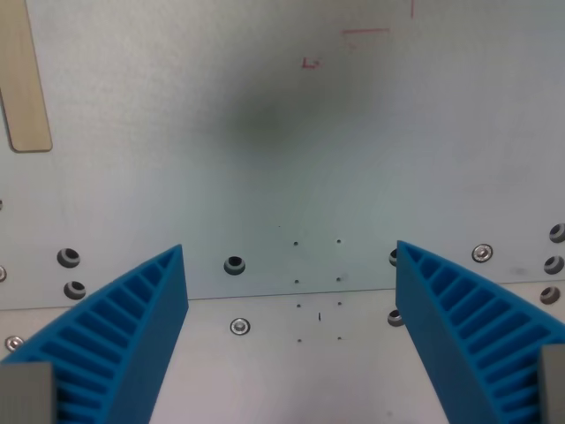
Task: Rotate around gripper negative x
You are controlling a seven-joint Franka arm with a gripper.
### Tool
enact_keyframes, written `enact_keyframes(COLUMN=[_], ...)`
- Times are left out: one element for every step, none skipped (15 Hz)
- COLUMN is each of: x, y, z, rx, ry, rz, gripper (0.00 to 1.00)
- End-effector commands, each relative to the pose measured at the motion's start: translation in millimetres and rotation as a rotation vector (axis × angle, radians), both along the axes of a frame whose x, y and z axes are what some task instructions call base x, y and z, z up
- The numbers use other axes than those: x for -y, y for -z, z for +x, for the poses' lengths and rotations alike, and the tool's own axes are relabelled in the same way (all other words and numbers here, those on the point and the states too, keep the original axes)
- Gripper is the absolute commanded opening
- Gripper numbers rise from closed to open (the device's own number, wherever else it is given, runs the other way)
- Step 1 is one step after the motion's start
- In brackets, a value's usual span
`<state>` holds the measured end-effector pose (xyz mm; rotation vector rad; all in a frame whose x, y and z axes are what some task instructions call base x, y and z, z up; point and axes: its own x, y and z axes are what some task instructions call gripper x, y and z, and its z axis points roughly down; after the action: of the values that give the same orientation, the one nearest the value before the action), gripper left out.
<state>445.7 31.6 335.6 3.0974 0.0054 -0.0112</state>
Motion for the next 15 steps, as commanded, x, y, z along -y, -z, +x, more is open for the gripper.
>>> enact_keyframes(x=[-3.1, -3.1, -3.1, -3.1, -3.1, -3.1, -3.1, -3.1, -3.1, -3.1, -3.1, -3.1, -3.1, -3.1, -3.1], y=[-2.7, -2.7, -2.7, -2.7, -2.7, -2.7, -2.7, -2.7, -2.7, -2.7, -2.7, -2.7, -2.7, -2.7, -2.7], z=[-0.6, -0.6, -0.6, -0.6, -0.6, -0.6, -0.6, -0.6, -0.6, -0.6, -0.6, -0.6, -0.6, -0.6, -0.6], rx=[0.003, 0.003, 0.003, 0.003, 0.003, 0.003, 0.003, 0.003, 0.003, 0.003, 0.003, 0.003, 0.003, 0.003, 0.003], ry=[0.011, 0.011, 0.011, 0.011, 0.011, 0.011, 0.011, 0.011, 0.011, 0.011, 0.011, 0.01, 0.01, 0.01, 0.01], rz=[-0.162, -0.174, -0.186, -0.197, -0.209, -0.221, -0.232, -0.244, -0.256, -0.267, -0.279, -0.291, -0.302, -0.314, -0.326], gripper=[1.0, 1.0, 1.0, 1.0, 1.0, 1.0, 1.0, 1.0, 1.0, 1.0, 1.0, 1.0, 1.0, 1.0, 1.0])
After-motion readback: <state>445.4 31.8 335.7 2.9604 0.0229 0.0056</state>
